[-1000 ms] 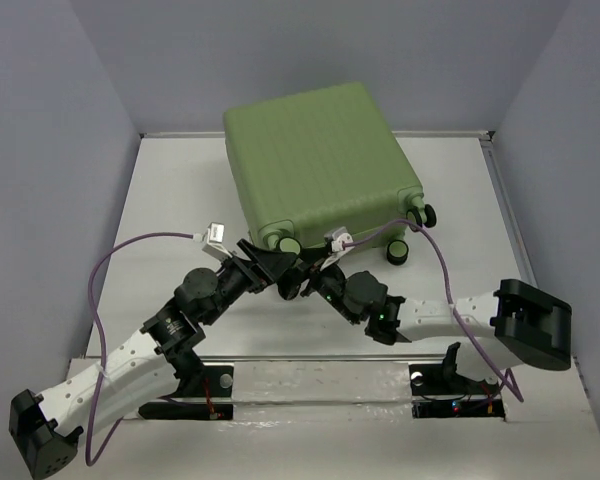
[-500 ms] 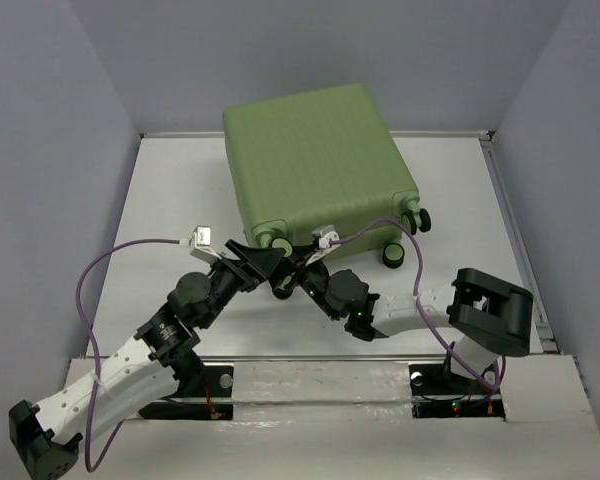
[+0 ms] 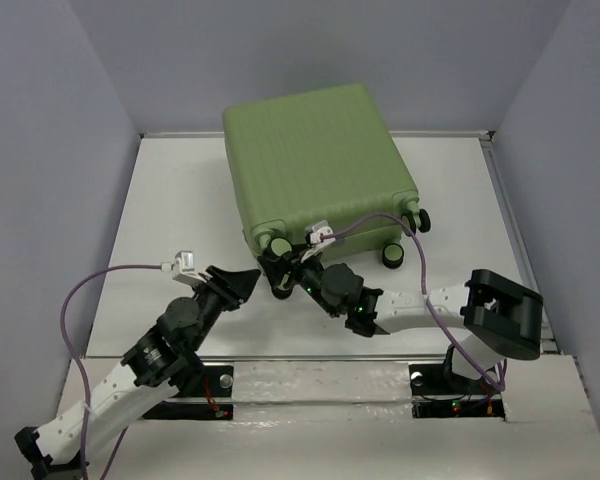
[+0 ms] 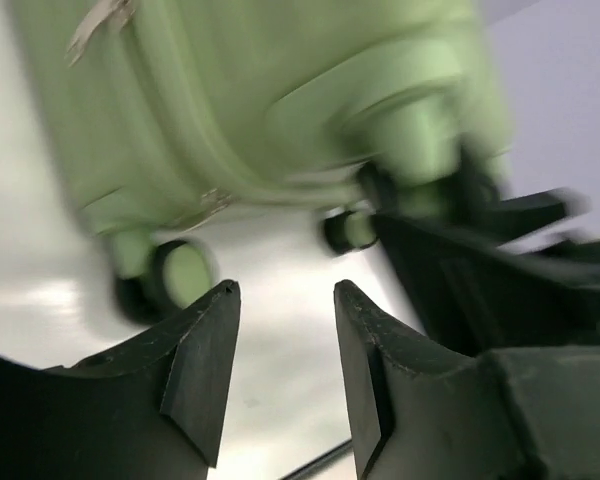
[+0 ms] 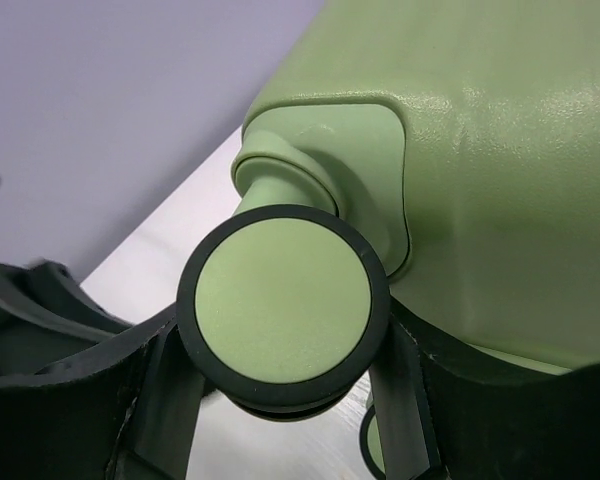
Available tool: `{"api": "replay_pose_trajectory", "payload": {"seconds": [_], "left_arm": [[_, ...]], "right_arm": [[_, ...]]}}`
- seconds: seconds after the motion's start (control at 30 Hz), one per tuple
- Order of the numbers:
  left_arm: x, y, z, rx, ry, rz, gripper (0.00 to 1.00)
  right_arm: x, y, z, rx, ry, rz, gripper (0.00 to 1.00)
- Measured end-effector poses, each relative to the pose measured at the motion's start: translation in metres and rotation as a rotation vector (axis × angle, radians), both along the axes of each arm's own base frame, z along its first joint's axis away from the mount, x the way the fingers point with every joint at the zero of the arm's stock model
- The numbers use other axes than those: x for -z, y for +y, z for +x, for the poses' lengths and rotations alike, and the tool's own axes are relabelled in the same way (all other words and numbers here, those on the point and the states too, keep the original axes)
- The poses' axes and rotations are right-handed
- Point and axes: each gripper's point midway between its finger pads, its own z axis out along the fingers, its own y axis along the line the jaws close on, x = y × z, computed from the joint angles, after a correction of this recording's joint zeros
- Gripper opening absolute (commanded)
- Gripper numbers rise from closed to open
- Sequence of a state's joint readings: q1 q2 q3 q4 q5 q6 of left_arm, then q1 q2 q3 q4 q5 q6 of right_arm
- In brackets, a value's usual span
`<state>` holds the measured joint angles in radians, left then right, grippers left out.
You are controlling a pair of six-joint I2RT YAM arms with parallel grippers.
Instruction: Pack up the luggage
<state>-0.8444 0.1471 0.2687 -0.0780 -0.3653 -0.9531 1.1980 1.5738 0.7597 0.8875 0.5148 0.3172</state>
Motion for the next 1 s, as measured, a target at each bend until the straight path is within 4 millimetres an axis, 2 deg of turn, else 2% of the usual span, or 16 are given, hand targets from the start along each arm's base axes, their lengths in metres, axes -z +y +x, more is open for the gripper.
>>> {"api": "replay_pose_trajectory", "payload": {"seconds": [0.1,0.2,0.33,0.63,1.0], "left_arm": [[0.063,-0.006,0.005,0.011,0.1,0.161,0.52],[0.087,-0.008,0.011,0.011,0.141,0.273,0.52],[0.088,-0.012,0.022,0.0,0.109,0.331,0.53],[0.073,-0.015,0.043,-0.049,0.011,0.393,0.52],[0.061,-0.02,0.055,-0.067,-0.043,0.422,0.46]], "right_arm": [[0.0,0.0,0.0,0.0,0.005,-0.012,0.07],[0.0,0.0,0.0,-0.002,0.008,-0.021,0.07],[0.001,0.001,0.0,-0.006,0.011,-0.028,0.07],[0.001,0.001,-0.001,-0.019,0.014,-0.034,0.07],[0.001,0.003,-0.003,-0.036,0.024,-0.021,0.07]]}}
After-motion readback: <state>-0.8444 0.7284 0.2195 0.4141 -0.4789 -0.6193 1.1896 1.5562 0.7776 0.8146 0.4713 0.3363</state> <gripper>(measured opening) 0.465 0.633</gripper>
